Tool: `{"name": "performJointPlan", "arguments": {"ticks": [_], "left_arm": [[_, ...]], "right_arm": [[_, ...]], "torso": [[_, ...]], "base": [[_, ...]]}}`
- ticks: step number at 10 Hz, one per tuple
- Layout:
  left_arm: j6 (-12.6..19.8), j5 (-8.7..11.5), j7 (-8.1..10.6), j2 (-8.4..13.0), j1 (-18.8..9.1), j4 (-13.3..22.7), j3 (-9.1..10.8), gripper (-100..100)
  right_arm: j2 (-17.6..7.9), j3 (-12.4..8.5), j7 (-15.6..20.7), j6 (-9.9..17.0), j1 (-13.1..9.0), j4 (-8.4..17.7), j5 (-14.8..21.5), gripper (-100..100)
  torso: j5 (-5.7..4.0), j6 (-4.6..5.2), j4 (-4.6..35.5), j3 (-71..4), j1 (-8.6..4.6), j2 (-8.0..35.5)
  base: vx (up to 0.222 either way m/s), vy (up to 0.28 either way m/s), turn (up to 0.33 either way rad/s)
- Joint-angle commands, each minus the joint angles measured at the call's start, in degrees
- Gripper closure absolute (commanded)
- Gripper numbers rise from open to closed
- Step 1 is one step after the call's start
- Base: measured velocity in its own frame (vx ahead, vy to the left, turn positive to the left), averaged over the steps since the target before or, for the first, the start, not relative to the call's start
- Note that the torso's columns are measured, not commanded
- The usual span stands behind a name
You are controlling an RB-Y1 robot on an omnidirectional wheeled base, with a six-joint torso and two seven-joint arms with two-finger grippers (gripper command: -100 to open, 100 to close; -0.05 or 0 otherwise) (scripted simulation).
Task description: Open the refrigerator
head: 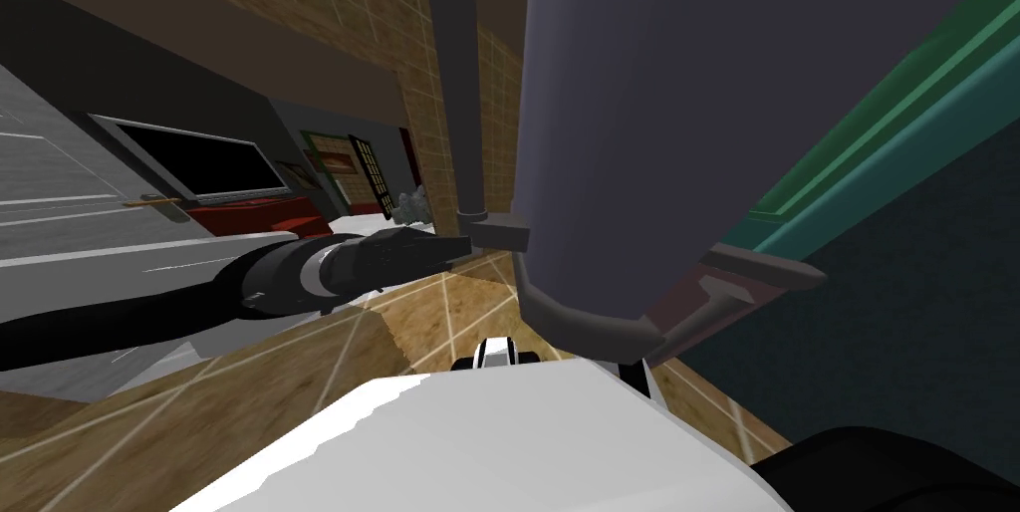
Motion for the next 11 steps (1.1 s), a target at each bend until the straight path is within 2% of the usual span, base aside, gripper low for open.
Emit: {"name": "performJointPlan", "arguments": {"ticks": [1,2,4,5,6,7,10,11], "left_arm": [[-2.04,0.27,0.29,0.24,-0.69,-0.51,0.22,100],[-3.32,0.27,0.42,0.63,-0.71,-0.71,0.06,100],[-2.68,0.33,0.45,1.00,0.19,-0.32,0.45,100],[-2.36,-2.55,2.44,-1.80,-2.65,2.56,-2.46,100],[-2.36,-2.94,2.44,-3.47,-4.39,4.24,-4.44,100],[-2.36,-2.94,2.44,-4.80,-5.65,5.78,-4.54,100],[-2.36,-2.94,2.44,-4.80,-6.95,9.42,-4.54,100],[-2.36,-2.94,2.44,-4.80,-6.95,9.42,-4.54,100]], "right_arm": [[-0.01,0.00,0.00,0.00,0.00,0.00,0.00,0],[0.00,0.00,0.00,0.00,0.00,0.00,0.00,0],[0.00,0.00,0.00,0.00,0.00,0.00,0.00,0],[0.02,0.01,0.00,0.00,-0.01,0.00,0.00,0],[0.00,0.00,0.00,0.00,-0.01,-0.01,0.00,0],[-0.01,-0.01,0.00,0.00,-0.01,0.00,0.00,0],[0.02,0.02,0.00,0.00,0.00,0.00,0.00,0],[0.03,0.03,0.00,0.00,-0.01,0.00,0.00,0]], "torso": [[-0.03,0.00,-0.09,-0.09,0.12,-0.19],[-0.02,0.01,-0.12,-0.16,0.03,-0.24],[-0.08,0.02,-0.18,-0.44,-0.21,-0.46],[-0.12,0.13,-0.08,-0.47,-0.56,-0.15],[0.06,0.30,-0.13,-0.04,0.33,-0.02],[0.17,0.35,-0.08,0.15,0.56,0.16],[-0.67,0.70,0.33,0.01,-1.42,0.58],[-0.76,0.81,0.32,-0.16,-1.51,0.44]], "base": [[0.087,0.253,-0.048],[0.119,0.256,-0.096],[0.050,0.156,-0.041],[0.006,0.295,-0.313],[0.031,0.352,-0.367],[0.013,0.242,-0.232],[-0.015,0.027,0.015],[-0.014,-0.031,-0.002]]}}
